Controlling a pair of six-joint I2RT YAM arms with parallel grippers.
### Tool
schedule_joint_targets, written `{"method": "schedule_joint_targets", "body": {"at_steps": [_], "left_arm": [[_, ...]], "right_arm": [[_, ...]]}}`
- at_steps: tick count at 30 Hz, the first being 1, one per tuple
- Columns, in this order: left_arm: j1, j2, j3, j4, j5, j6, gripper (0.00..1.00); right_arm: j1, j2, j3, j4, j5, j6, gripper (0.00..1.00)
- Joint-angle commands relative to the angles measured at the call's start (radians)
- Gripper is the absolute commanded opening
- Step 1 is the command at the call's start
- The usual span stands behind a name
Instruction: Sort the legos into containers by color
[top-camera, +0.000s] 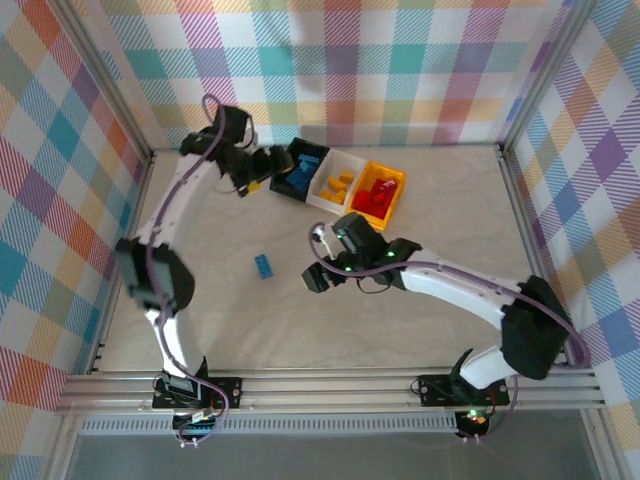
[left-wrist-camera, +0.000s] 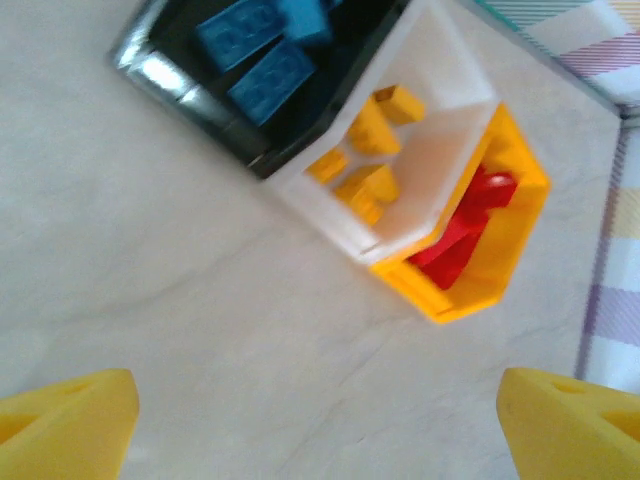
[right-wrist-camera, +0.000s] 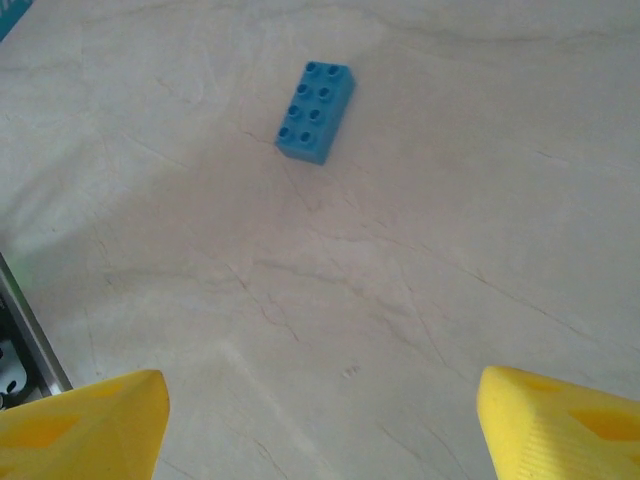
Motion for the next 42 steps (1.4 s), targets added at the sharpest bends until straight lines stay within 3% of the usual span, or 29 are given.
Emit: {"method": "schedule_joint_targets", "body": {"at_steps": [1, 6, 10, 17, 26, 31, 35, 42], "left_arm": [[0.061, -0.19, -0.245, -0.052, -0.131, 0.026, 0.93], [0.151, -0.429, -0.516, -0.071, -0.166, 0.037, 0.96], [0.193, -0.519, -0.579, -0.117, -0.187, 0.053, 0.97], [0.202, -0.573, -0.61, -0.175, -0.272, 0.062, 0.99], [0.203, -0.567, -0.625, -0.18, -0.28, 0.07, 1.0], [0.203, -0.551, -0.617, -0.182, -0.281, 0.08, 1.0], [0.203, -0.546, -0.629, -0.175, -0.289, 0.085, 1.0], [0.202, -0.512, -0.652, -0.156, -0.237, 0.088, 1.0]], "right_arm": [[0.036, 0.093, 0.087, 0.057, -0.065, -0.03, 0.8], [0.089, 0.285, 0.252, 0.033, -0.097, -0.057, 0.8], [0.127, 0.406, 0.365, -0.004, -0.099, -0.063, 0.8], [0.162, 0.595, 0.564, -0.098, -0.049, -0.04, 0.81], [0.163, 0.769, 0.745, -0.199, 0.108, -0.005, 0.81], [0.164, 0.794, 0.769, -0.218, 0.188, -0.005, 0.81], [0.164, 0.775, 0.755, -0.187, 0.169, -0.013, 0.81], [0.164, 0.602, 0.548, 0.008, 0.126, -0.014, 0.81]]}}
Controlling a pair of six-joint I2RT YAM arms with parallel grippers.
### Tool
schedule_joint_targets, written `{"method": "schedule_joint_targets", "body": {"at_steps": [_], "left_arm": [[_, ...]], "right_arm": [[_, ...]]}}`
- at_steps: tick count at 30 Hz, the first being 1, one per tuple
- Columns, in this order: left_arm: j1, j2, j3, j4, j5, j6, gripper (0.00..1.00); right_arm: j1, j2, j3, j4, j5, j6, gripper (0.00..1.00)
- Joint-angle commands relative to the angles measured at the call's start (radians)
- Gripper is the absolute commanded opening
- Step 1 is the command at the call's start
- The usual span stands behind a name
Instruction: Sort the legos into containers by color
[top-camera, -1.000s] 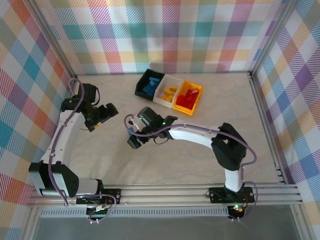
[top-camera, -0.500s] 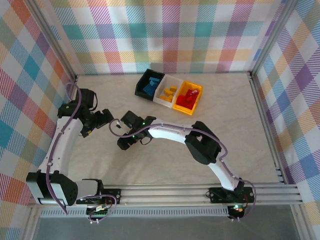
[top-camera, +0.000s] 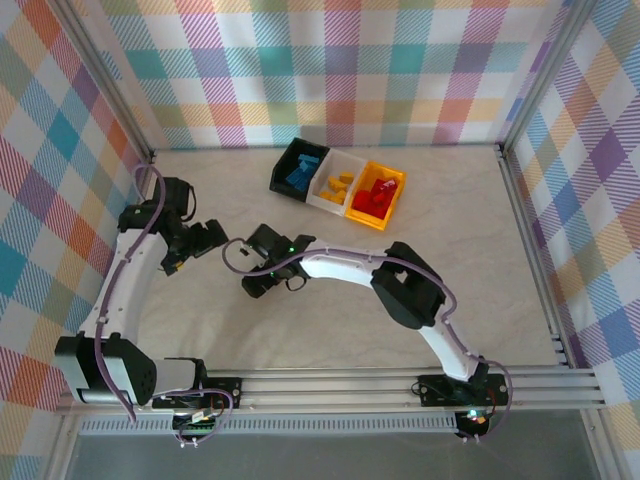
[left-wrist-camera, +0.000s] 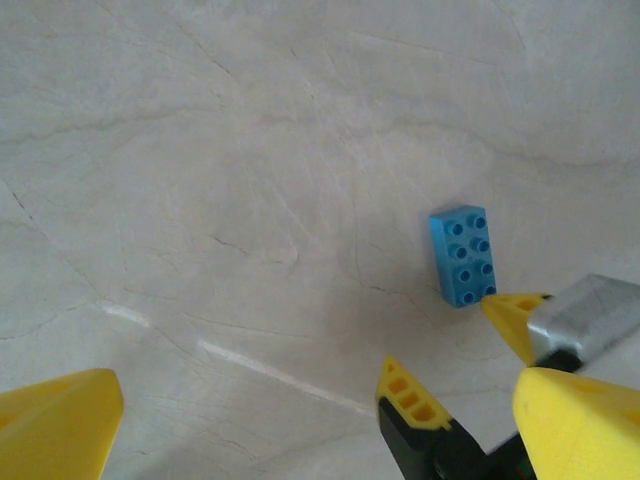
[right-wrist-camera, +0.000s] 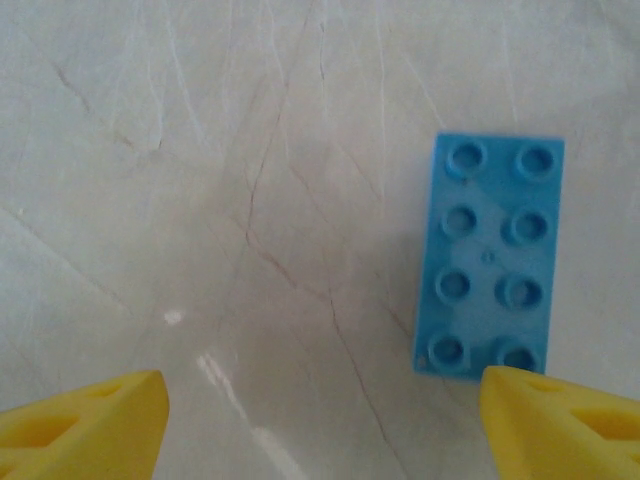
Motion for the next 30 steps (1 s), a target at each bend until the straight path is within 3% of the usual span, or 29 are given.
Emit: {"method": "schedule_joint_targets", "body": {"at_steps": [1, 9, 18, 30], "left_arm": [[-0.001, 0.021, -0.025, -0.003, 0.043, 0.012, 1.0], [-0.084, 0.035, -0.106, 0.033, 0.084, -0.067, 0.99], [-0.247, 0.131, -0.126, 0.059, 0.071, -0.152, 0.97], [-0.357, 0.286, -0.112, 0.1, 0.041, -0.196, 0.97]], "right_arm": [[0.003, -0.118, -0.081, 0.101, -0.02, 0.0, 0.81], [-0.011, -0.333, -0.369, 0.275, -0.044, -0.011, 0.81], [-0.075, -0.562, -0.593, 0.291, -0.022, 0.016, 0.82], [-0.107, -0.704, -0.733, 0.296, -0.011, 0.038, 0.82]]}}
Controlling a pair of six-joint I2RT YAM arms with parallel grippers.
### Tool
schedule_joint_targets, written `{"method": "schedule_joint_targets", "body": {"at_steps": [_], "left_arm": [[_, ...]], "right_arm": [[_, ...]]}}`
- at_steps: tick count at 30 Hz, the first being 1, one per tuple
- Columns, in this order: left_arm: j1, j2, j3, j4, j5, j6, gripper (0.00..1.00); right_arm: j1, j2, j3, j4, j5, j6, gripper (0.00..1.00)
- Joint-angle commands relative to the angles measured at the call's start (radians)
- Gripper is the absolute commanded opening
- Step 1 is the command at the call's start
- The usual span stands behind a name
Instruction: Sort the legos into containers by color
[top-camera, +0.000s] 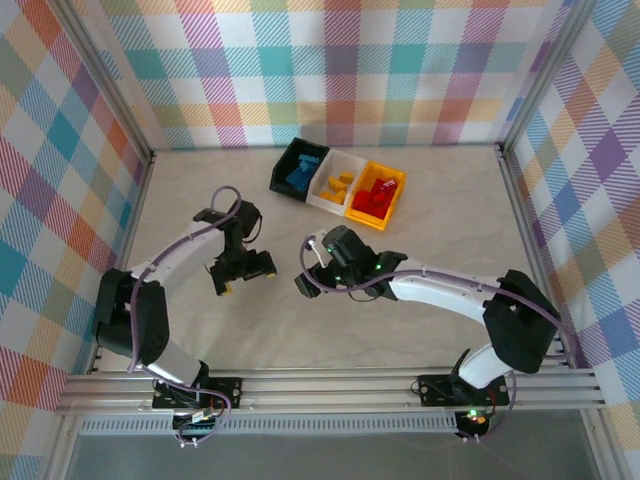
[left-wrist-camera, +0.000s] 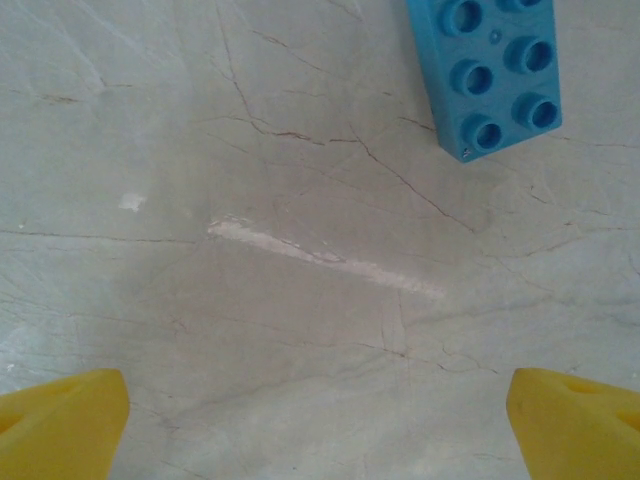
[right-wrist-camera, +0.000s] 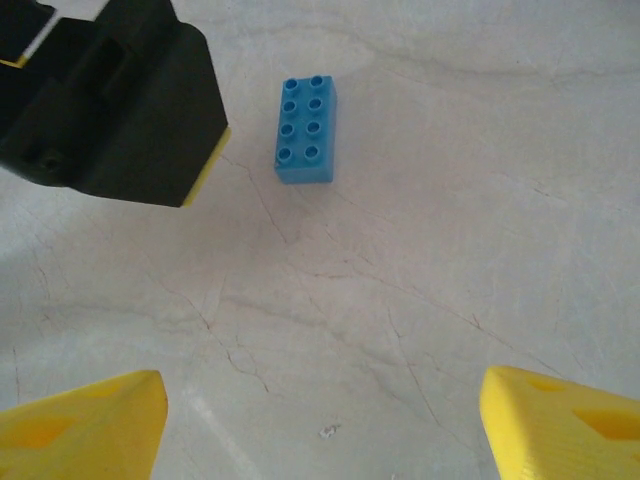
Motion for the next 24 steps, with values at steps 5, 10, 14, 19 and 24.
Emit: {"method": "schedule_joint_targets", "body": {"at_steps": [5, 10, 14, 19, 24], "left_arm": [[-0.022, 0.084, 0.027, 0.06, -0.014, -0.037, 0.97], [-0.022, 0.194, 0.116, 0.085, -0.023, -0.04, 0.96], [-0.022, 0.283, 0.2, 0.082, -0.024, -0.034, 0.96], [-0.022, 0.365, 0.257, 0.084, -0.029, -0.023, 0.94], [-0.021, 0.431, 0.304, 0.087, -0.037, -0.018, 0.89]], "right_arm": [[0.003, -0.058, -0.036, 0.009, 0.001, 0.036, 0.82], [0.003, -0.093, -0.061, -0.008, 0.011, 0.047, 0.82], [0.001, -0.118, -0.09, -0.004, 0.019, 0.06, 0.82], [0.0, -0.129, -0.1, -0.011, 0.026, 0.05, 0.82], [-0.009, -0.137, -0.105, -0.011, 0.025, 0.048, 0.82]]}}
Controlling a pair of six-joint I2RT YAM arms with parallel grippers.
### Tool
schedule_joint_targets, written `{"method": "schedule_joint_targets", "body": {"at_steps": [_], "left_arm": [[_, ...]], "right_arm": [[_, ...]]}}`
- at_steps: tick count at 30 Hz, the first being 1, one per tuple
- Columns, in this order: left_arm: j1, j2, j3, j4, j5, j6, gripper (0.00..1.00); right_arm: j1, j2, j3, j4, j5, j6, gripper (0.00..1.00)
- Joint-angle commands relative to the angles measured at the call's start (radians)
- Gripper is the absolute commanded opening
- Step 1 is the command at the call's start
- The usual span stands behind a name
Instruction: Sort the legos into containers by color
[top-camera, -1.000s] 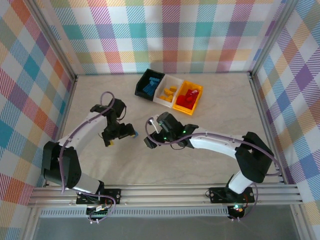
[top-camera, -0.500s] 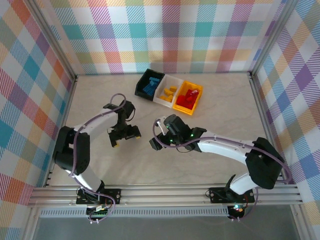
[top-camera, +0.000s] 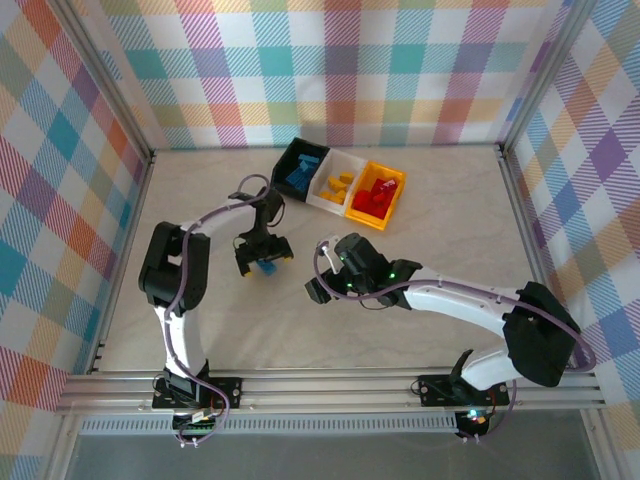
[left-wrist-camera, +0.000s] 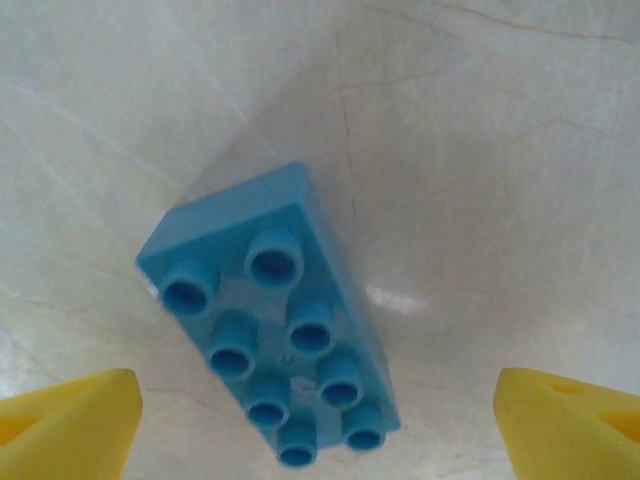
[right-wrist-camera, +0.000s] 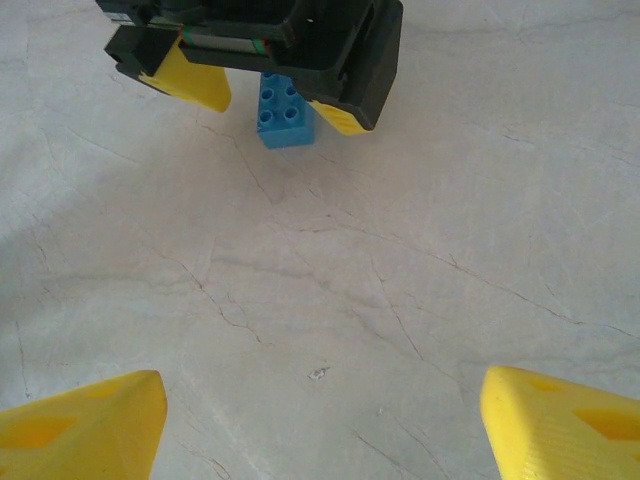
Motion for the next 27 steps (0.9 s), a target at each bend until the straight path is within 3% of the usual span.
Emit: {"method": "schedule_joint_targets", "body": {"at_steps": [1, 5, 8, 14, 20, 27], "left_arm": [[-0.007, 0.044, 0.047, -0.008, -0.026, 0.005, 0.88], [-0.001, 0.07, 0.064, -0.011, -0.026, 0.012, 0.76], [0.003, 0.077, 0.071, -0.01, -0.026, 0.014, 0.56], [0.009, 0.095, 0.098, -0.015, -0.019, 0.02, 0.32], [0.018, 0.115, 0.214, -0.038, -0.007, 0.025, 0.28], [0.07, 0.211, 0.552, -0.048, 0.051, 0.005, 0.29]], "right_arm": [[-0.009, -0.032, -0.013, -0.001, 0.005, 0.008, 0.82], [-0.017, -0.035, -0.014, -0.005, 0.005, 0.006, 0.82], [-0.023, -0.034, -0.017, -0.004, 0.002, 0.006, 0.82], [-0.032, -0.033, -0.012, -0.013, 0.004, 0.0, 0.82], [-0.038, -0.068, -0.013, -0.056, 0.014, -0.005, 0.82], [-0.08, -0.191, -0.038, -0.161, 0.034, -0.005, 0.82]]}}
